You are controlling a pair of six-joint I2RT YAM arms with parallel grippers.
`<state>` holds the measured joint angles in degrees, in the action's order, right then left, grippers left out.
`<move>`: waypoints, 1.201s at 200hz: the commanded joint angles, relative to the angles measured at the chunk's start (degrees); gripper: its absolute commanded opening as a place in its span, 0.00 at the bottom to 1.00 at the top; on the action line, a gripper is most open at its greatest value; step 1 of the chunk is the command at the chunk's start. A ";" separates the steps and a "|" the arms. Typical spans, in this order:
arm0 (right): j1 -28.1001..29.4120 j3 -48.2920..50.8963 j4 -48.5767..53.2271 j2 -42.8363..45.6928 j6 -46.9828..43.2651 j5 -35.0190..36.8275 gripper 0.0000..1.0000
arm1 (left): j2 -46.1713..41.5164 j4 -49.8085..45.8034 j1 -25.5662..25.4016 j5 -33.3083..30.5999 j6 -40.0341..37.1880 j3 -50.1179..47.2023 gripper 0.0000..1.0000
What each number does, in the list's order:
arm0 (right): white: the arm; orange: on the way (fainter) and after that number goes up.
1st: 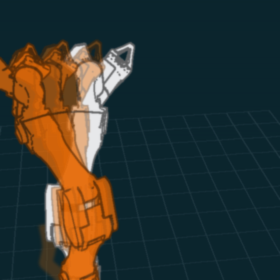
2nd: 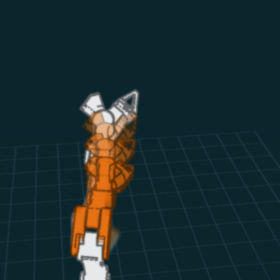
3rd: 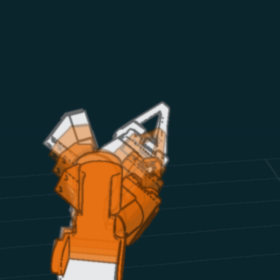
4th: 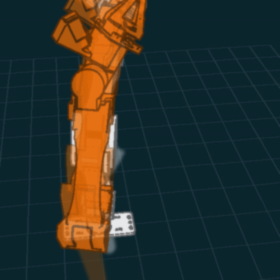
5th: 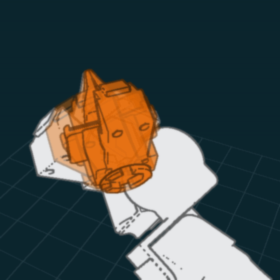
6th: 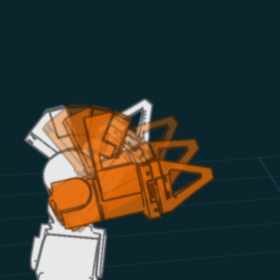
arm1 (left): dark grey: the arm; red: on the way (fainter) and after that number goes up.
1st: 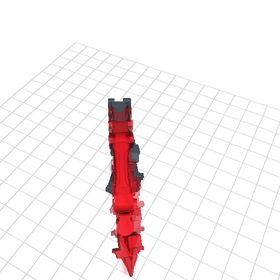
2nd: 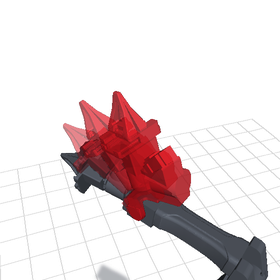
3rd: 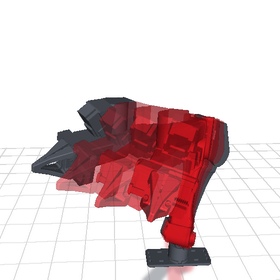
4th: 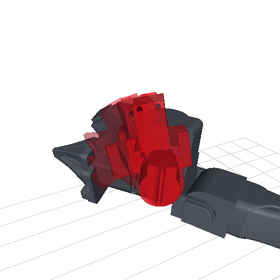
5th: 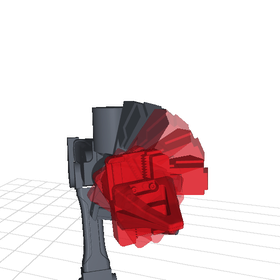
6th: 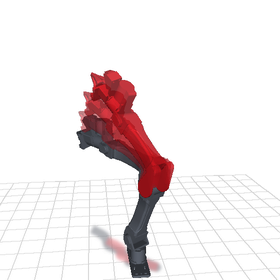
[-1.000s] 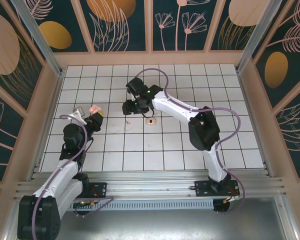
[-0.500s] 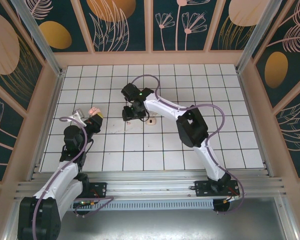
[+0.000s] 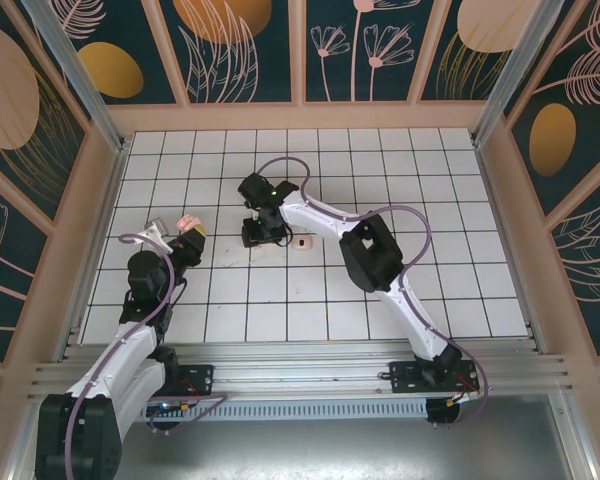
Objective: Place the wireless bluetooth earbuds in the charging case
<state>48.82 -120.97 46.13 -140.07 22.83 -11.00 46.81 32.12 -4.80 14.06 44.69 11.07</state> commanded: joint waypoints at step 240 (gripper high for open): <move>2.64 14.15 -5.29 11.58 -3.67 4.44 0.23 | -1.19 -2.21 0.41 0.17 -4.48 2.09 0.07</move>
<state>50.74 -111.42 42.68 -135.09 20.01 -6.90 46.54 30.11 -4.80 14.09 41.93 11.22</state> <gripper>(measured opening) 0.236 0.186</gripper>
